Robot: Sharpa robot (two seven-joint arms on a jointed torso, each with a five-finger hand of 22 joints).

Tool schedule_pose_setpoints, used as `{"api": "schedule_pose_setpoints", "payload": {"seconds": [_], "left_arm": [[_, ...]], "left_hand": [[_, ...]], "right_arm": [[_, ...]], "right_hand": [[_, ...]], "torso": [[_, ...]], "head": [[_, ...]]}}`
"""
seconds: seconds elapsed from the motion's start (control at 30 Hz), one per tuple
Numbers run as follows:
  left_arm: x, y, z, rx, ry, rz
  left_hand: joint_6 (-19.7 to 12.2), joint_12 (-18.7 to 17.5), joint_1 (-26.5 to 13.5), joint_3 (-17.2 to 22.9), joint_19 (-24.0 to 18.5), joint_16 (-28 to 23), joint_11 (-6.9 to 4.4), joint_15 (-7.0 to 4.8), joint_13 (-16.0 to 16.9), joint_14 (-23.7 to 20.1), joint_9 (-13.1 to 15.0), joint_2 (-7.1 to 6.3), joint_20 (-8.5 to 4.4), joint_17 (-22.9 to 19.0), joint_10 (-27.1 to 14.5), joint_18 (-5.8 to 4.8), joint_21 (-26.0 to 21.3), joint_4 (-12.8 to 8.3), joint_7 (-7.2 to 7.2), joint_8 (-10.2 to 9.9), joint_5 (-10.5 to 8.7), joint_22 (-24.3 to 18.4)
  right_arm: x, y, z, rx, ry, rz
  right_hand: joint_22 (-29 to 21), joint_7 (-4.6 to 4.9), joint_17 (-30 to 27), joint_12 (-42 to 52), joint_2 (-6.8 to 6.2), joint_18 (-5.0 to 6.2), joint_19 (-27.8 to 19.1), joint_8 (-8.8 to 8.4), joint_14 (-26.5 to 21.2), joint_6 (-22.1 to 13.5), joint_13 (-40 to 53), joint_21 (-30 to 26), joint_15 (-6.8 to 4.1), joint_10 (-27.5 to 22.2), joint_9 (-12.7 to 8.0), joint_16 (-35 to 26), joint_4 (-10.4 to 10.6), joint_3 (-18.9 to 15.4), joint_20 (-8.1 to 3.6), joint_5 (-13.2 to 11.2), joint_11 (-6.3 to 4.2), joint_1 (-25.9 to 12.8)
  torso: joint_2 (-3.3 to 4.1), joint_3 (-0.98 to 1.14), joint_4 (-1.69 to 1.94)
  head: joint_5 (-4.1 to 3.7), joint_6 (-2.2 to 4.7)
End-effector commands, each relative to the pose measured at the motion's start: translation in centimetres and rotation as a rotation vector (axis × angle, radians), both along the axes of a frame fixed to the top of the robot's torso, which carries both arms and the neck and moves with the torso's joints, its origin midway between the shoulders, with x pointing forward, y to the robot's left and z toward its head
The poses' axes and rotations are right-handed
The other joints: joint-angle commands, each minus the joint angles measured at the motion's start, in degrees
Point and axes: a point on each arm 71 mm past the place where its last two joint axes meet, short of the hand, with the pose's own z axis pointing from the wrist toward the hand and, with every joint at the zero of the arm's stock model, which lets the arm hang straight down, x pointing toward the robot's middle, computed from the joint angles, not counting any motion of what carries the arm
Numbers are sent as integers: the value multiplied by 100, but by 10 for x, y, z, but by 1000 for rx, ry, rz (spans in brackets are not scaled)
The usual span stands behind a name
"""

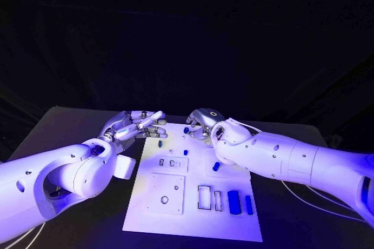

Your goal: Assemble the parts on the task board

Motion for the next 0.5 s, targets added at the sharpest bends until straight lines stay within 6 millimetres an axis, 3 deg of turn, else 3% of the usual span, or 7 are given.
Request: {"api": "schedule_pose_setpoints", "payload": {"seconds": [0.03, 0.1, 0.2, 0.33, 0.37, 0.4, 0.5], "left_arm": [[-1, -1, 1, -9, -1, -19], [-1, 0, 1, -12, 3, -18], [-1, 2, 1, -15, 8, -14], [-2, 4, 1, -17, 12, -9], [-2, 4, 1, -17, 13, -9], [-2, 4, 1, -18, 13, -8], [-1, 5, 1, -19, 14, -7]], "left_hand": [[-28, -33, 1, -24, 16, -36, 17, 19, -8, -7, -6, 47, 10, 9, -41, 70, -32, -3, 7, -22, 12, -8], [-29, -33, 1, -24, 16, -36, 17, 20, -8, -7, -6, 47, 10, 9, -42, 70, -32, -3, 7, -22, 12, -8], [-29, -33, 1, -24, 16, -37, 17, 20, -8, -8, -7, 47, 10, 9, -42, 70, -32, -3, 7, -22, 12, -8], [-29, -33, 1, -24, 16, -37, 17, 20, -8, -8, -7, 47, 10, 9, -42, 70, -32, -3, 7, -22, 12, -8], [-31, -35, 2, -26, 15, -38, 18, 21, -8, -10, -7, 48, 10, 10, -44, 70, -33, -5, 7, -25, 12, -9], [-33, -37, 3, -27, 14, -40, 19, 21, -8, -12, -8, 48, 11, 11, -46, 69, -35, -6, 7, -27, 12, -10], [-37, -40, 4, -29, 13, -42, 20, 22, -9, -14, -9, 48, 12, 12, -50, 69, -36, -8, 7, -30, 12, -12]], "right_arm": [[-6, -14, 4, 33, 6, -18], [-11, -26, 7, 56, 15, -27], [-19, -50, 12, 106, 43, -53], [-29, -85, 14, 156, 138, -102], [-32, -97, 13, 168, 192, -124], [-35, -104, 12, 173, 224, -136], [-41, -120, 12, 162, 268, -153]], "right_hand": [[29, -17, -14, 75, 16, 41, 4, 73, 39, 133, 22, -7, -9, 50, 31, -17, 6, -53, -12, 41, -26, 58], [23, -6, -18, 137, 34, 43, 1, 112, 41, 233, 40, -16, -12, 136, 53, -16, 27, -60, -15, 51, -30, 58], [-16, 6, -34, 327, 35, 54, -28, 160, 40, 367, 108, -54, -37, 421, 82, -20, 55, -74, -30, 114, -67, 68], [102, -94, 69, 971, -74, 34, 52, 218, 75, 459, 473, 10, -165, 1209, 113, 65, 76, -260, -120, 204, -244, 48], [345, -207, 386, 1731, -55, -25, 235, 266, 181, 387, 1160, 168, -339, 1171, 140, 325, 150, -530, -265, 352, -314, 54], [469, -165, 645, 2081, -72, -57, 318, 241, 218, 281, 1452, 246, -266, 1246, 132, 500, 178, -622, -259, 312, -329, 23], [743, -144, 1467, 4750, 7, -110, 507, 405, 331, 80, 4072, 413, -211, 1088, 214, 1100, 273, -923, -221, 401, -289, 83]], "torso": [[-9, -4, -20], [-12, -6, -27], [-23, -8, -66], [-34, 1, -120], [-34, 7, -127], [-32, 17, -132], [-27, 30, -142]], "head": [[4, 12], [1, 15], [24, 23], [45, 36], [53, 38], [68, 55], [75, 56]]}}
